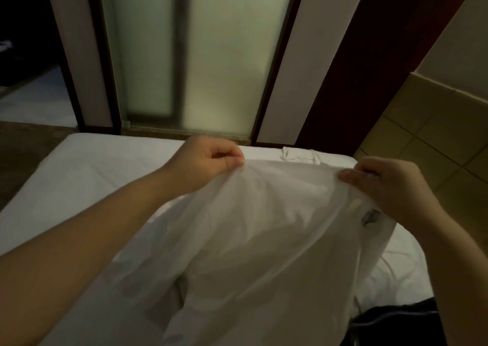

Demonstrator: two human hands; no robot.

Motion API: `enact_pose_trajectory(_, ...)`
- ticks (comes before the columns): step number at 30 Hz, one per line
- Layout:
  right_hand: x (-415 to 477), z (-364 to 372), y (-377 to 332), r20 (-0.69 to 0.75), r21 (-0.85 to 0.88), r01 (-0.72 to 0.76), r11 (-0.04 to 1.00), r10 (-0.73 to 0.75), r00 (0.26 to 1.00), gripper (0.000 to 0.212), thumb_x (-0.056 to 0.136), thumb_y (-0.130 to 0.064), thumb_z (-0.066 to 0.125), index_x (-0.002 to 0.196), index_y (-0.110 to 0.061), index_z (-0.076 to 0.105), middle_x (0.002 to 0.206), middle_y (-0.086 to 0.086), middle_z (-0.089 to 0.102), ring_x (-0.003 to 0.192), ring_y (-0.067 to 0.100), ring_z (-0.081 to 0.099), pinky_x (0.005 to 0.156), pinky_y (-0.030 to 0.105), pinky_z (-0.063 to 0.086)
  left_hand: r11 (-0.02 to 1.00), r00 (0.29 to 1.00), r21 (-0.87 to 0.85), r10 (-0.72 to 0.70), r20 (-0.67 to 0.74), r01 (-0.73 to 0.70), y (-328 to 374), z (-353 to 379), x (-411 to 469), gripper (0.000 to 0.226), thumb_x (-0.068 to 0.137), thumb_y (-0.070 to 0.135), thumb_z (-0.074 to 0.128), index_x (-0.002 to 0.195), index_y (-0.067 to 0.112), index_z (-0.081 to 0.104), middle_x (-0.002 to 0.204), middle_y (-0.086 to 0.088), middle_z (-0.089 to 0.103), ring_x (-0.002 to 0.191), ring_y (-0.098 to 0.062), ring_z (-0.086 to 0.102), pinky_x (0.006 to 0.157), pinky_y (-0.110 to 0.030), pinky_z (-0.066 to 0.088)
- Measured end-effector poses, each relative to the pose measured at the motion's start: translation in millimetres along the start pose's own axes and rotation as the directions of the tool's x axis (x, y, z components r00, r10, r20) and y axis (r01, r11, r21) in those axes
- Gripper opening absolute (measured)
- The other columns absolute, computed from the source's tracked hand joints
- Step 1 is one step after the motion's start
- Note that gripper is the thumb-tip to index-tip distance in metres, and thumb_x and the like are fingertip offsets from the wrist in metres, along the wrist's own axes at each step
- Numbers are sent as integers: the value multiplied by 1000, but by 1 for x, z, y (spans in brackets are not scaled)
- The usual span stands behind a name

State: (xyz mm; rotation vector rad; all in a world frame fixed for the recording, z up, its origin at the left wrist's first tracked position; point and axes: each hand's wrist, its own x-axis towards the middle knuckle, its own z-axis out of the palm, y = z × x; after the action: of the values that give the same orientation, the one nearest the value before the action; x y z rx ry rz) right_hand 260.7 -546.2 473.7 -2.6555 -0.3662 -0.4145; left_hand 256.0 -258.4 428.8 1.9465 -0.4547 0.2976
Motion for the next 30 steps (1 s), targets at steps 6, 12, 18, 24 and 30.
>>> enact_pose_trajectory(6,120,-58,-78,-416,154,186,970,-107,903,28,84,-38,65,74,-12,65,66,3,59,61,20,55,59,30,45,989,937,-45,122,-327,-144,96,-104,101,38,88,1,57,57,19,68,51,16,59,50,6,50,56,-10,39)
enact_pose_trajectory(12,241,-232,-228,-664,-136,365,921,-358,656,38,93,-46,50,84,-10,62,81,8,61,80,28,58,67,32,43,924,695,288,380,-611,-252,279,-247,191,12,92,10,56,93,6,67,74,3,57,72,-7,51,61,-9,38)
enact_pose_trajectory(18,231,-311,-276,-746,-60,508,859,-377,549,33,93,-43,53,77,-15,57,72,0,54,64,15,49,59,28,36,710,572,679,642,-511,-190,365,-300,174,21,92,14,56,106,4,69,101,-5,65,96,-17,57,71,-18,39)
enact_pose_trajectory(24,237,-302,-288,-755,-18,587,809,-396,522,33,92,-42,54,80,-11,59,75,6,58,71,24,55,67,35,45,650,502,744,700,-508,-154,368,-316,170,23,92,15,57,107,2,69,108,-12,67,101,-23,60,80,-23,38)
enact_pose_trajectory(30,251,-298,-278,-643,17,510,860,-381,665,32,87,-41,62,63,-21,54,64,-2,52,58,11,45,53,22,35,646,662,723,656,-362,-244,347,-312,163,11,91,11,59,96,10,69,84,0,64,63,11,53,62,-1,37)
